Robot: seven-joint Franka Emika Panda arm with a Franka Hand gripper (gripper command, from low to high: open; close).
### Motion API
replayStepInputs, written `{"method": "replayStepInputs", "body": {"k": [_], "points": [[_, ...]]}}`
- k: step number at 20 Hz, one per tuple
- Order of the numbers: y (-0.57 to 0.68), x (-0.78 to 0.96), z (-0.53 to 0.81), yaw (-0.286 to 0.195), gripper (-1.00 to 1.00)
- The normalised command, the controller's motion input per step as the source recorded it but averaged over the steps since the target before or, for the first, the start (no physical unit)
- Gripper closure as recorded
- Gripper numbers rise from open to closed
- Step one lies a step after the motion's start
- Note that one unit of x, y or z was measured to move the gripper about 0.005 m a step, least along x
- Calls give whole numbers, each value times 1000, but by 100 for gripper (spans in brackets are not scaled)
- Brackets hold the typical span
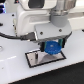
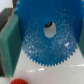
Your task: Insert the blue gear onto the right peg, followed by the red gear
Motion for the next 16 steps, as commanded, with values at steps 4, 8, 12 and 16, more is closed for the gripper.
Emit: {"method": "replayStepInputs", "body": {"k": [4,8,12,16], "points": [[16,229,25,0,100],[0,174,75,0,100],[26,174,-129,0,100],[80,194,-173,0,100]]}}
